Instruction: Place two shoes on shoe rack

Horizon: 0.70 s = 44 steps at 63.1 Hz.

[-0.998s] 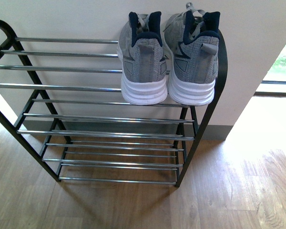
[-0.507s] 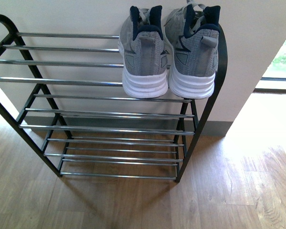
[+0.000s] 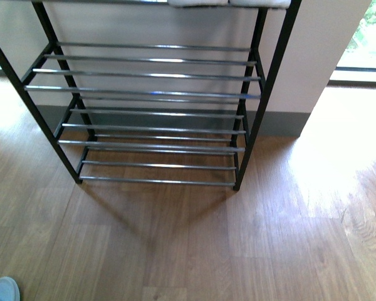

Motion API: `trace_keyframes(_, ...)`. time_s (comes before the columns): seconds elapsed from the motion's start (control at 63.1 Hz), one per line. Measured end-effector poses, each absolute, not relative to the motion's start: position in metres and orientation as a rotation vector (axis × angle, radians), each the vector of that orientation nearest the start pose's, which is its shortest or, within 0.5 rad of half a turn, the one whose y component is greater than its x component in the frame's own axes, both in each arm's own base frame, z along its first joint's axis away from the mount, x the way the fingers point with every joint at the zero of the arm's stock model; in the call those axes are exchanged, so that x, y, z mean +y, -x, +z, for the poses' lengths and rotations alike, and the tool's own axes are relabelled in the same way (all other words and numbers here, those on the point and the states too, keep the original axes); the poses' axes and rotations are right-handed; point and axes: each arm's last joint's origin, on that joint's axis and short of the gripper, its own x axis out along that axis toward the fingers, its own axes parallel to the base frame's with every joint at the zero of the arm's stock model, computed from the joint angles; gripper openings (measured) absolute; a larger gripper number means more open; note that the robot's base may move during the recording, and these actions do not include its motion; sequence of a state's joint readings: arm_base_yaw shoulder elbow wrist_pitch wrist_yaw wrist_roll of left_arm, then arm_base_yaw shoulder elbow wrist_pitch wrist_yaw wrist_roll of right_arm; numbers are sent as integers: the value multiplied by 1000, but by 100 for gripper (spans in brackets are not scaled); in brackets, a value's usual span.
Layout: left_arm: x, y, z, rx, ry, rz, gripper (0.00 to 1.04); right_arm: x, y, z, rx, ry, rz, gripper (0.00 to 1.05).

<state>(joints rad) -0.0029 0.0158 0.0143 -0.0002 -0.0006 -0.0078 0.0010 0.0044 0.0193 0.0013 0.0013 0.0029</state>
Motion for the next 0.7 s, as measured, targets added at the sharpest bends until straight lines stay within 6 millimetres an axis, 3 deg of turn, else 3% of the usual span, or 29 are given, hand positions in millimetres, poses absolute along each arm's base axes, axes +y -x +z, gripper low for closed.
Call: trace_keyframes(0.697,0,-98,167,2,8,-2,95,0,-97,170,-16,-3,0,95)
